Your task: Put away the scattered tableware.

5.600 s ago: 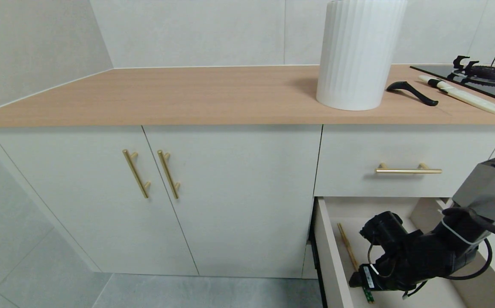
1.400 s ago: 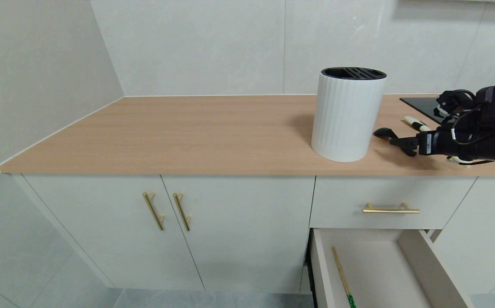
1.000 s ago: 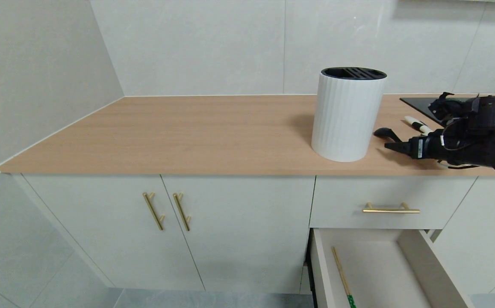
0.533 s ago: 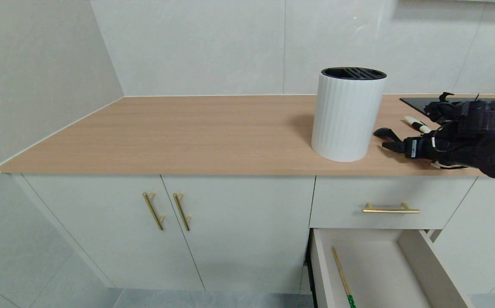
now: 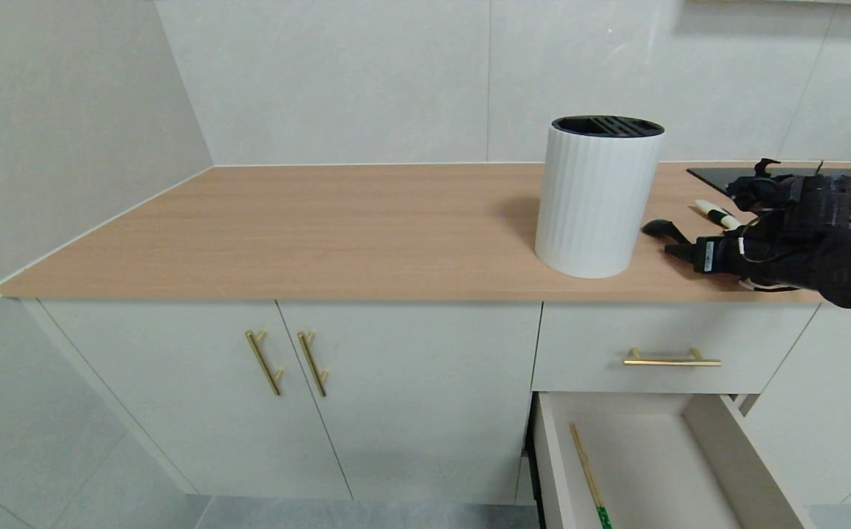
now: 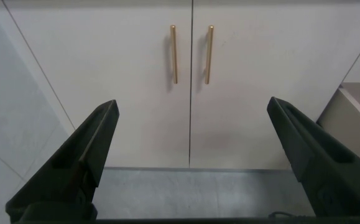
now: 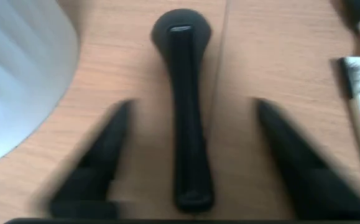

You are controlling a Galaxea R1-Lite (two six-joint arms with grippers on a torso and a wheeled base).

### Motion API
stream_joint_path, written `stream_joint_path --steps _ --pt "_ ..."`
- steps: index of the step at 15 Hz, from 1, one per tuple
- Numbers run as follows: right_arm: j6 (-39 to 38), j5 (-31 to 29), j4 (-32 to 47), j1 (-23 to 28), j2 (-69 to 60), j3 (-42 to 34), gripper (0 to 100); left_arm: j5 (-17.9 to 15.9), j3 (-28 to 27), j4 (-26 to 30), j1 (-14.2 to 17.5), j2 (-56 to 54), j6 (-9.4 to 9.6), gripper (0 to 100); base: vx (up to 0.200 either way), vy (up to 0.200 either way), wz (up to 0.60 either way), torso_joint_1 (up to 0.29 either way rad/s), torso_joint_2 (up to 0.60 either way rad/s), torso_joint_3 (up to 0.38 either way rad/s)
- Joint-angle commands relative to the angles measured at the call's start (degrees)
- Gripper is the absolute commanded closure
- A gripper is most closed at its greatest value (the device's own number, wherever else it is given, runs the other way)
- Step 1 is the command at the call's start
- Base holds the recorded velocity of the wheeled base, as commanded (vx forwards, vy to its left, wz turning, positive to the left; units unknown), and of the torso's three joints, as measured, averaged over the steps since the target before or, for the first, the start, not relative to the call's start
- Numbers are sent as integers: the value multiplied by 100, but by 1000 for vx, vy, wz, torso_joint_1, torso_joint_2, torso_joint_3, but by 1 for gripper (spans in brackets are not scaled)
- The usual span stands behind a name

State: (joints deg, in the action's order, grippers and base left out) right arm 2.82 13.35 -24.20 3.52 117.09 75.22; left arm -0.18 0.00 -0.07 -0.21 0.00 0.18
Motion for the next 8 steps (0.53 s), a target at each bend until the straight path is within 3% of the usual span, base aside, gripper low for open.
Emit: stream_joint_path --steps 1,8 --pt "0 -34 29 -45 -55 -7 100 1 0 -1 3 0 -1 0 0 0 0 0 0 0" --pt "-334 -412 319 -212 -371 63 100 1 0 -1 -6 0 -1 0 0 0 0 0 0 0"
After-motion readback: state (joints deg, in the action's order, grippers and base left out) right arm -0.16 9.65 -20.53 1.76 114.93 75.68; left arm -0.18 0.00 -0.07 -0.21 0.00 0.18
